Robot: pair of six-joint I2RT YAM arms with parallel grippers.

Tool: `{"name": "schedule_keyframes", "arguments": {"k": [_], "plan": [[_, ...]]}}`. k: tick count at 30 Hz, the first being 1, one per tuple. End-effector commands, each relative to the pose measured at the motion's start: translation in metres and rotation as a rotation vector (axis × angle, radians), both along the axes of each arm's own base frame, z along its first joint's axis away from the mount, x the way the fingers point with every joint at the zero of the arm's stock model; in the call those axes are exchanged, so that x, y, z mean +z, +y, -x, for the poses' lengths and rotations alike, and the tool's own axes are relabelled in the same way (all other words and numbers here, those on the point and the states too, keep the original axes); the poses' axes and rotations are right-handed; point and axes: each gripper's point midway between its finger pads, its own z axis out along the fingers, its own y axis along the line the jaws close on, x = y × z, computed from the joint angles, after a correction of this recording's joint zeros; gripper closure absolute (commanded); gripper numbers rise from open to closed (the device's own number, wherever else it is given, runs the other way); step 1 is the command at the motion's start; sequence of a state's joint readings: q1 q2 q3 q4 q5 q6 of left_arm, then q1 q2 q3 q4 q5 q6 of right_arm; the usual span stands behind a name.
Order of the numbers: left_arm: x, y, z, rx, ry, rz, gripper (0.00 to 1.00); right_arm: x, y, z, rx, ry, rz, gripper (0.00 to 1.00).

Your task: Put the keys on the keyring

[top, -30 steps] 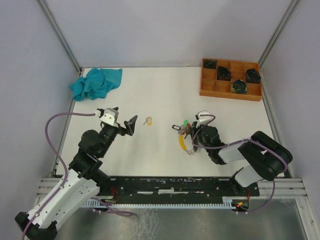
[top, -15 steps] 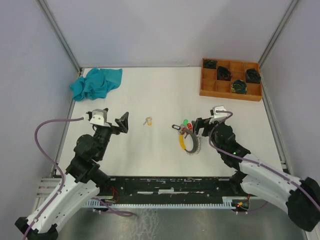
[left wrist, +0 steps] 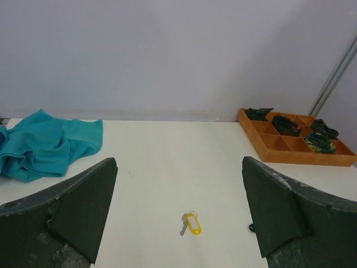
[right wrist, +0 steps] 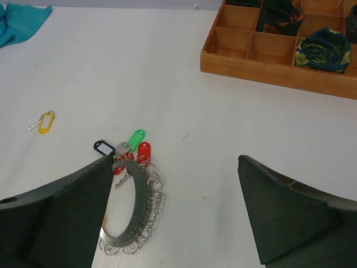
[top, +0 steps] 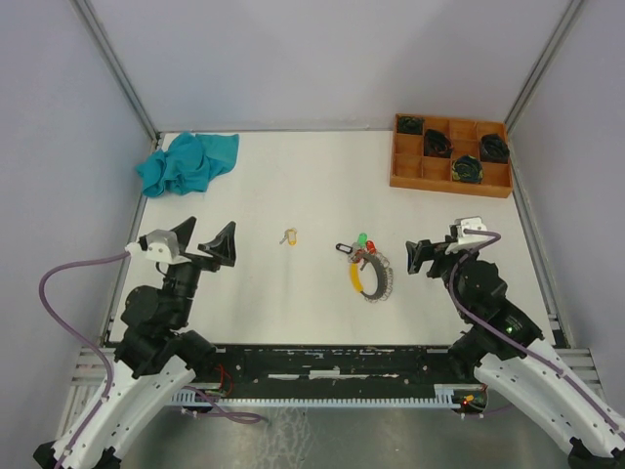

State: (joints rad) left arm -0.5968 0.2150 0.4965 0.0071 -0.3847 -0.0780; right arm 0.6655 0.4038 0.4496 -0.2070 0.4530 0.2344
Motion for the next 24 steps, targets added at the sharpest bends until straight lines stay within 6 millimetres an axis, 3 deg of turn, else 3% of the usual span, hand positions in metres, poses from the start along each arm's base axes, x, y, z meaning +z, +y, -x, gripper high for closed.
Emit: {"name": "schedule_keyframes", "arguments": {"k": [1,10,19,24], "plan": [[-0.002,-0.003,-0.001,-0.015,0.032,0.047,0.01,0.016,-0.018,0.009,-0.036,0.020,0.069,0.00],[-0.001,-0.007,-0.002,-0.032,0.028,0.061,0.01,0.024,-0.024,0.007,-0.076,0.013,0.075,0.00],[0.002,0.000,0.002,-0.017,0.006,0.053,0.01,0.017,-0.015,0.000,-0.055,0.034,0.084,0.00],[0.002,0.002,0.003,-0.009,0.000,0.054,0.01,0.024,-0.009,0.000,-0.019,-0.027,0.051,0.00]]}}
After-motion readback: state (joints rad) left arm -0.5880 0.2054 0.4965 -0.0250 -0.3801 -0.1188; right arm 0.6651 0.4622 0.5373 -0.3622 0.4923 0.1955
